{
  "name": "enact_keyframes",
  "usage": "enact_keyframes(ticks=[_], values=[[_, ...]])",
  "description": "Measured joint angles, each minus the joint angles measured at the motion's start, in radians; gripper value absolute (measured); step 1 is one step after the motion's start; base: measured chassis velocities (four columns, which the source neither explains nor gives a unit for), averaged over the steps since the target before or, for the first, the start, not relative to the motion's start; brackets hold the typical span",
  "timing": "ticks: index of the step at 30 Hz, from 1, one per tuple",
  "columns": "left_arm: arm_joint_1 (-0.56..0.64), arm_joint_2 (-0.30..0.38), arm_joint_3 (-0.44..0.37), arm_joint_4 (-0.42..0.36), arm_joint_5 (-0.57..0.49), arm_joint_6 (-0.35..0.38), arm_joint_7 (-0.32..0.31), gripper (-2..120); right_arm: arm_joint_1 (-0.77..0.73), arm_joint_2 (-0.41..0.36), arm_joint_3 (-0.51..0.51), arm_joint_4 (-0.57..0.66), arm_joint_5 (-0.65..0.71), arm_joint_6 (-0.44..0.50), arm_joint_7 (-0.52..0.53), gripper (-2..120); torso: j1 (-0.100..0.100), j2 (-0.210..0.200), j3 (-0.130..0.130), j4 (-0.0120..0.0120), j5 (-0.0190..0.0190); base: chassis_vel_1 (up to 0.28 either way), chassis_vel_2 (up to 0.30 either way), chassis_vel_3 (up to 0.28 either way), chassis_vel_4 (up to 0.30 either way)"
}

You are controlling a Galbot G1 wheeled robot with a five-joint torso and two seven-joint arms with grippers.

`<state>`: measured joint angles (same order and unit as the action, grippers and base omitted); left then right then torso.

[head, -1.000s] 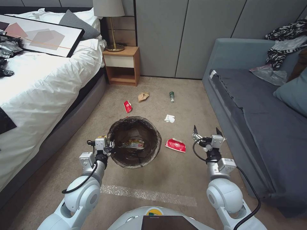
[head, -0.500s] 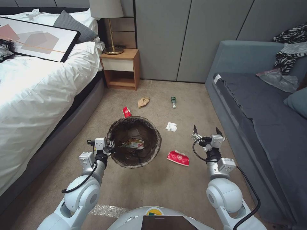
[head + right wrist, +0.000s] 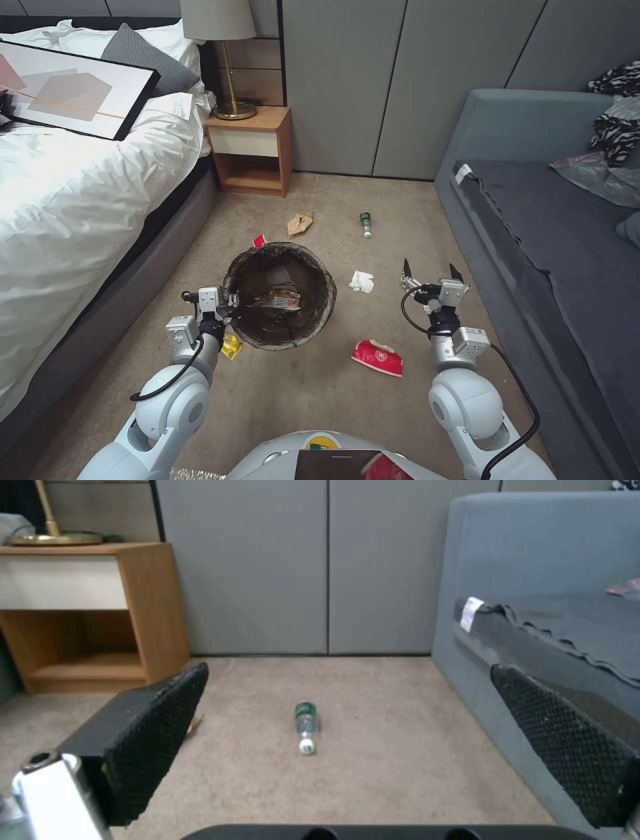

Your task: Pick up the trash bin, then pick up the garbage from the floor and place it into the trash bin.

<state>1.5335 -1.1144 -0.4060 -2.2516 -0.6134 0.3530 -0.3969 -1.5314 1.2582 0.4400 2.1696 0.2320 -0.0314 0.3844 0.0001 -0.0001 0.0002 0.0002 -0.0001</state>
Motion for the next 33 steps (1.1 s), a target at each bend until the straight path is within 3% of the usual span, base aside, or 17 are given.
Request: enact_keyframes(ticks=[22, 33], values=[[-0.003, 0.000, 0.001, 0.007, -0.002, -0.002, 0.000, 3, 0.015, -0.020, 0.006, -0.027, 0.000, -0.002, -0.018, 100, 0.000, 0.000, 0.000, -0.0002, 0.0002, -0.009, 0.008, 0.003, -0.007], [-0.002, 0.006, 0.003, 0.003, -0.004, -0.004, 0.001, 3, 0.067, -0.172, 0.004, -0.104, 0.089, -0.019, -0.060, 100, 0.000, 0.000, 0.000, -0.0002, 0.0004, 0.000, 0.000, 0.000, 0.000]])
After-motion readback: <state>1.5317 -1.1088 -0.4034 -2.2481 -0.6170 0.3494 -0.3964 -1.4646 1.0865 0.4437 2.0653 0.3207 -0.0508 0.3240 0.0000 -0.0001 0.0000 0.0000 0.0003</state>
